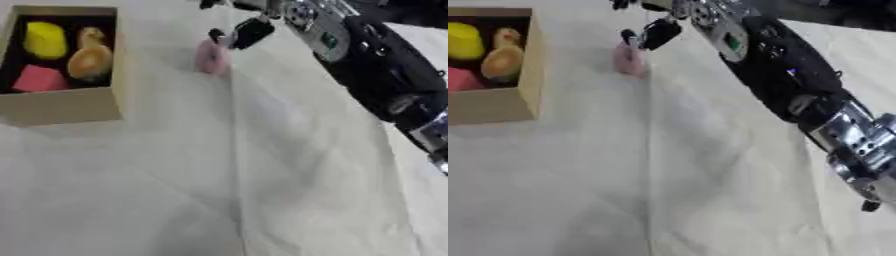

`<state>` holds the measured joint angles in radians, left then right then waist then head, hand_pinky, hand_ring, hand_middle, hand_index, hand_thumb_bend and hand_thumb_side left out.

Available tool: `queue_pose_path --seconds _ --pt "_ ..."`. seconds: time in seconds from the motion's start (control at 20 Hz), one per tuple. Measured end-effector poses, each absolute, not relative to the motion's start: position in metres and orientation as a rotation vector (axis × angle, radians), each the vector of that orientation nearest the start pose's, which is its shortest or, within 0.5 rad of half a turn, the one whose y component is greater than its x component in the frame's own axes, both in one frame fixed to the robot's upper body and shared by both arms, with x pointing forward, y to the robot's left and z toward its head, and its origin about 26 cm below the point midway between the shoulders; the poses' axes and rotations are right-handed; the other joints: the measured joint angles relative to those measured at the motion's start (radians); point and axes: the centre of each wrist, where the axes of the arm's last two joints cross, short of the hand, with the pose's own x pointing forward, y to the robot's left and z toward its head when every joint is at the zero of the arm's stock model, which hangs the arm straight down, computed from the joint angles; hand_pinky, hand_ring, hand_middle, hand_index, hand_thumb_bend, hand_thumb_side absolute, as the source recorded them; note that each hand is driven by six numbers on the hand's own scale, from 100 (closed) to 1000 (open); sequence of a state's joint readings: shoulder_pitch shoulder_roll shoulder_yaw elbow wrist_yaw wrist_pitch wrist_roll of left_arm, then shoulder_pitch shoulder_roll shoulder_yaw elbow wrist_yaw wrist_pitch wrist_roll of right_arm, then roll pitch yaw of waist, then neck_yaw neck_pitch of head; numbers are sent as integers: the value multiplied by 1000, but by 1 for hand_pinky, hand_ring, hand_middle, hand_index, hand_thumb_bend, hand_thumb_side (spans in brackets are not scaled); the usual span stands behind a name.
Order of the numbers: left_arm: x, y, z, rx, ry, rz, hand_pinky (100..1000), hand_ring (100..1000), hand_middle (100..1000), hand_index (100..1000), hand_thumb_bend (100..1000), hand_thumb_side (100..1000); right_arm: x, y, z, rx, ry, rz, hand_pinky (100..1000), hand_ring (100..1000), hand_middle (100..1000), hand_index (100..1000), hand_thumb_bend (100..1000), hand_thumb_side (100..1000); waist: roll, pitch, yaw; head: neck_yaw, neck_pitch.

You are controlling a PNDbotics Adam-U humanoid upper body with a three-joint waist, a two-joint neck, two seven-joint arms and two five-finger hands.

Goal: Pick up objects on the table and place them in the box.

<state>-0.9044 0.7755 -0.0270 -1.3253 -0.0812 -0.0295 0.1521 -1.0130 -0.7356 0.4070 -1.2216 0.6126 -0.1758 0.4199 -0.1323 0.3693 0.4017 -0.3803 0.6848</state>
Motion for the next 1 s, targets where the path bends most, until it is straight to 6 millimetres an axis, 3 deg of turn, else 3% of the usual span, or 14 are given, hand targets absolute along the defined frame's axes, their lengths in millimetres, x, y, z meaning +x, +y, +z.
queue_pose_path --seconds 0.15,0.55,1.0 --pt "405 358 342 870 -2236 -428 833 780 781 903 612 824 442 -283 294 -942 -1515 1736 904 895 825 893 204 477 0 3 -1 0 0" --pt "405 358 342 872 -2234 -434 833 780 781 903 611 823 442 -284 305 -883 -1481 1756 905 896 828 896 195 489 0 6 -4 0 0" --pt "405 358 342 872 -2234 -434 834 799 782 903 608 825 455 -283 289 -884 -1428 1761 905 899 831 897 230 476 -3 23 4 -6 -9"
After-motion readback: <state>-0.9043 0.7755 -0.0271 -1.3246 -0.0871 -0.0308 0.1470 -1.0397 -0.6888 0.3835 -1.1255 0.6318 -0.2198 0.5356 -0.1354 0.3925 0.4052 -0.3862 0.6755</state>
